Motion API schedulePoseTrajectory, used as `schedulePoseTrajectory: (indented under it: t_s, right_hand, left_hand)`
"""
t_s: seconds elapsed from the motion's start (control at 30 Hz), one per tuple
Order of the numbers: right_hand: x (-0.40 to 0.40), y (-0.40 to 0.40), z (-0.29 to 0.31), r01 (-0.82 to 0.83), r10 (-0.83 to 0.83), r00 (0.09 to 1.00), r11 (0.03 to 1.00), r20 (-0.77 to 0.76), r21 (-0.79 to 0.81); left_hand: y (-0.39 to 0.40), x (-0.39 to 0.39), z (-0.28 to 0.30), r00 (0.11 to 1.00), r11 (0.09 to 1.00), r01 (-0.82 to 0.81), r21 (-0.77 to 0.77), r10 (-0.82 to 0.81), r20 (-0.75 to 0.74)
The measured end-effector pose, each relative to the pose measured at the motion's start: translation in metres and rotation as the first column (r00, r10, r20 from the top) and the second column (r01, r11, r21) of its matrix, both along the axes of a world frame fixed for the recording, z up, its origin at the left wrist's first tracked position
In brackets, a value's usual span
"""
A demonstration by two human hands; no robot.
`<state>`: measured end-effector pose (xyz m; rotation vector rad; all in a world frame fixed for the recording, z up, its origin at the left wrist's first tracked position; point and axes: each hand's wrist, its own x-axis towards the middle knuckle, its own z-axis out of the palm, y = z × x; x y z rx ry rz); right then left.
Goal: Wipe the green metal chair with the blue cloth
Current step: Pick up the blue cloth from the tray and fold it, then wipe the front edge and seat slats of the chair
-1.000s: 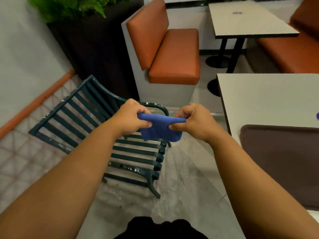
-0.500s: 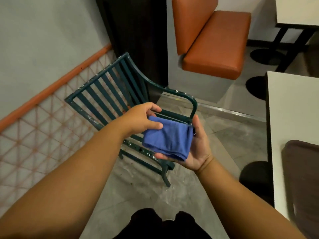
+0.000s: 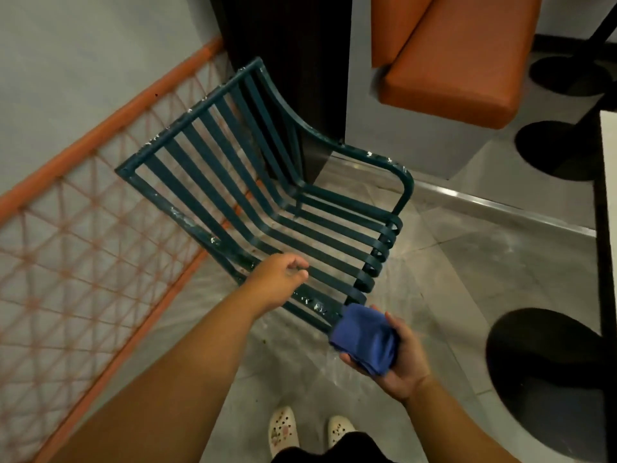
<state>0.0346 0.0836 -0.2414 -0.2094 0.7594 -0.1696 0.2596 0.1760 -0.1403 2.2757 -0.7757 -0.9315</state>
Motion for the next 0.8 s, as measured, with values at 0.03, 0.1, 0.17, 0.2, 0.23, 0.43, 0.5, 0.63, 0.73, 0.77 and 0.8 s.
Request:
schedulePoseTrajectory:
  t_s: [0.03,0.1,0.17,0.2,0.23,0.43,0.5,0.63,0.73,0.77,0.8]
  right_hand:
    - [0.000,0.002,-0.014,0.030,-0.030,0.996,1.000,-0.081,0.000]
    - [0.004,0.006,-0.038,0.078,-0.075,0.976,0.997,-0.206,0.008]
    - [0.015,0.007,-0.055,0.107,-0.104,0.948,0.994,-0.301,-0.005]
    - [0.024,0.007,-0.061,0.118,-0.120,0.938,0.993,-0.325,-0.025]
    - [0.034,0.007,-0.065,0.122,-0.131,0.936,0.991,-0.326,-0.046]
    - [0.091,0.034,-0.092,-0.195,-0.009,0.898,0.888,-0.440,-0.416]
    - [0.094,0.044,-0.102,-0.206,-0.059,0.889,0.835,-0.454,-0.510]
    - [0.101,0.042,-0.105,-0.201,-0.107,0.845,0.844,-0.524,-0.497]
    - [0.104,0.063,-0.102,-0.355,-0.146,0.815,0.640,-0.561,-0.682]
    - [0.101,0.072,-0.104,-0.359,-0.167,0.829,0.573,-0.534,-0.737]
    - [0.098,0.079,-0.107,-0.324,-0.182,0.849,0.565,-0.497,-0.759]
  left_hand:
    - [-0.002,0.003,-0.012,1.000,1.000,0.009,0.027,-0.009,0.011]
    - [-0.006,0.007,-0.034,0.998,0.997,0.038,0.068,-0.041,0.042]
    - [-0.010,0.010,-0.052,0.994,0.994,0.072,0.083,-0.078,0.074]
    - [-0.011,0.011,-0.061,0.990,0.991,0.094,0.093,-0.103,0.096]
    - [-0.012,0.012,-0.068,0.984,0.987,0.119,0.104,-0.131,0.120]
    - [-0.015,0.021,-0.098,0.959,0.976,0.183,0.118,-0.204,0.195]
    - [-0.012,0.021,-0.104,0.960,0.981,0.171,0.093,-0.187,0.210]
    - [-0.002,0.022,-0.111,0.949,0.980,0.182,0.082,-0.197,0.245]
    - [0.002,0.025,-0.114,0.945,0.982,0.175,0.069,-0.187,0.269]
    - [0.003,0.025,-0.116,0.945,0.984,0.170,0.060,-0.180,0.275]
    - [0.004,0.025,-0.116,0.945,0.985,0.166,0.053,-0.174,0.278]
